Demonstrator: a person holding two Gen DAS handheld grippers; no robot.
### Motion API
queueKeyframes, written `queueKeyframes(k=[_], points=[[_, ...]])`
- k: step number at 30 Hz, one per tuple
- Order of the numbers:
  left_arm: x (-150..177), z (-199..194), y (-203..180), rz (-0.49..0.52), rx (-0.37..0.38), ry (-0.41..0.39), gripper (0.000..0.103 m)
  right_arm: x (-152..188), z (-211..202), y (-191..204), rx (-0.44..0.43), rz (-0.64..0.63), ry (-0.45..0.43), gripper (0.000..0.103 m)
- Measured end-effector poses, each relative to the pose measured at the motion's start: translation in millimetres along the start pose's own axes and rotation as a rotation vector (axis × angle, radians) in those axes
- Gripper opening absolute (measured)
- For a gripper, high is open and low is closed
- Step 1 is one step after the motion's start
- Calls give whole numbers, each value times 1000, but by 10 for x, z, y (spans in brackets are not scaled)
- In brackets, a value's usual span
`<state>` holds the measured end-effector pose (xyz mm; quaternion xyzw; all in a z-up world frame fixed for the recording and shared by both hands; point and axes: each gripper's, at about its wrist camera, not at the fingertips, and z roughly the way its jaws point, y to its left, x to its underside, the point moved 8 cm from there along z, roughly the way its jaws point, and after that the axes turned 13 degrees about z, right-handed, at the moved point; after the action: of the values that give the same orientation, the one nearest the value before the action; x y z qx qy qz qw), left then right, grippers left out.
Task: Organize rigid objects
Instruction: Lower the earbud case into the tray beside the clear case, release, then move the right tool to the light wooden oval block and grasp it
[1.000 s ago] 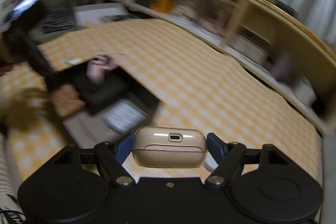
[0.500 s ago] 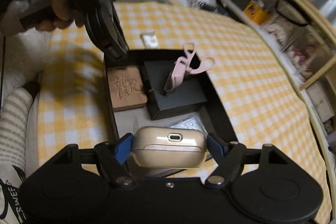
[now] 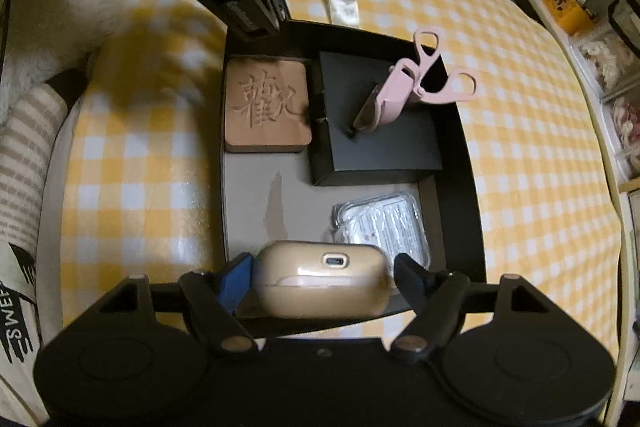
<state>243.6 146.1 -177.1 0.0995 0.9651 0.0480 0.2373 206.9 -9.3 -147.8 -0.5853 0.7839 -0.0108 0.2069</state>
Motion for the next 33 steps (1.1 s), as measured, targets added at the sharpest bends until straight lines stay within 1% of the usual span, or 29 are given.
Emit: queueKeyframes(k=[2, 7, 10, 12, 14, 16, 22, 28, 29, 33], points=[[0, 2, 0, 3, -3, -1, 2, 27, -10, -16, 3, -1, 6, 83], [0, 2, -6, 2, -2, -1, 2, 92, -45, -84, -7, 19, 8, 86], [0, 3, 1, 3, -3, -1, 2, 114, -101, -108, -17, 42, -9, 86], [0, 3, -2, 3, -3, -1, 2, 117, -145, -126, -18, 61, -27, 89], [0, 2, -3, 3, -2, -1, 2, 115, -194, -148, -19, 79, -46, 94], [1, 3, -2, 2, -2, -1, 2, 113, -253, -161, -37, 98, -67, 96], [1, 3, -1, 2, -2, -1, 2, 101, -442, -164, -67, 168, -157, 97], [2, 5, -1, 3, -2, -1, 2, 145, -668, -206, -81, 310, -289, 100], [3, 5, -1, 3, -3, -1, 2, 163, -700, -228, -77, 339, -310, 102], [3, 4, -1, 3, -3, -1, 2, 280, -826, -320, -31, 459, -375, 103]])
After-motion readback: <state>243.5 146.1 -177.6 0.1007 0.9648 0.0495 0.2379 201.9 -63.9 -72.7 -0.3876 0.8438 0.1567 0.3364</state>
